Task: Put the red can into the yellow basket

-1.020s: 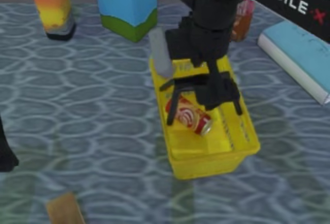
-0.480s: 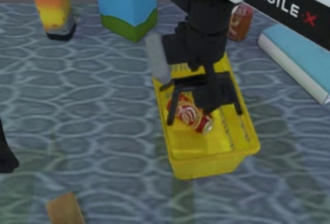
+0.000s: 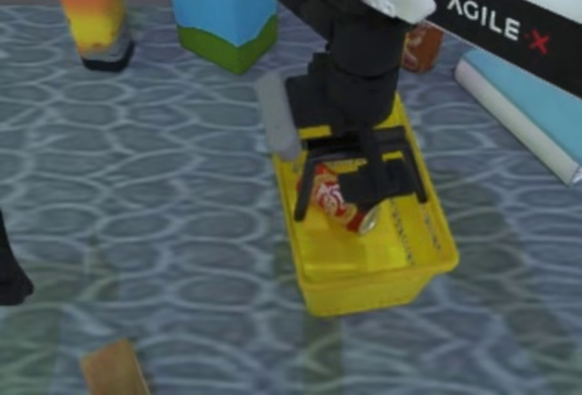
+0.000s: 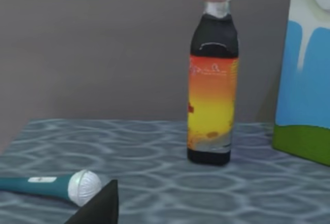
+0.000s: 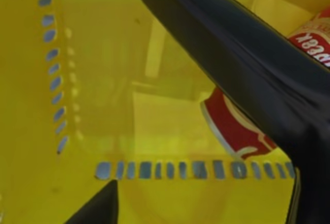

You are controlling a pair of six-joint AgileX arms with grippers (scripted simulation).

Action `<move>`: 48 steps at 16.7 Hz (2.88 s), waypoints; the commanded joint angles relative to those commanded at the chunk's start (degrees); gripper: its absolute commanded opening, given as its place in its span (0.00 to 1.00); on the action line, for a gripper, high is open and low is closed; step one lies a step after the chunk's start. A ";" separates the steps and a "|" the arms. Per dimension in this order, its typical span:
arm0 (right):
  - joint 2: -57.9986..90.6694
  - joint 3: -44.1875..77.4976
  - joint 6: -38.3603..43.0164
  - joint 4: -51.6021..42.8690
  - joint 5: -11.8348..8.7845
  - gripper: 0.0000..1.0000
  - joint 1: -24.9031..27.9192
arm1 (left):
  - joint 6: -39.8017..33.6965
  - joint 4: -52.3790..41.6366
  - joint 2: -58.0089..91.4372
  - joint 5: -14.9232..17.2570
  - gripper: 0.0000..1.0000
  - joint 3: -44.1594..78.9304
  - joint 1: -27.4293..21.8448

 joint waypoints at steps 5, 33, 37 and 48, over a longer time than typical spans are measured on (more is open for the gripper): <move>0.00 0.00 0.00 0.00 0.00 0.62 0.00 | 0.00 0.00 0.00 0.00 1.00 0.00 0.00; 0.00 0.00 0.00 0.00 0.00 0.00 0.00 | 0.00 0.00 0.00 0.00 1.00 0.00 0.00; 0.00 0.00 0.00 0.00 0.00 0.00 0.00 | 0.00 0.00 0.00 0.00 1.00 0.00 0.00; -0.38 3.66 -0.82 -3.97 0.01 0.00 -0.66 | 0.00 0.00 0.00 0.00 1.00 0.00 0.00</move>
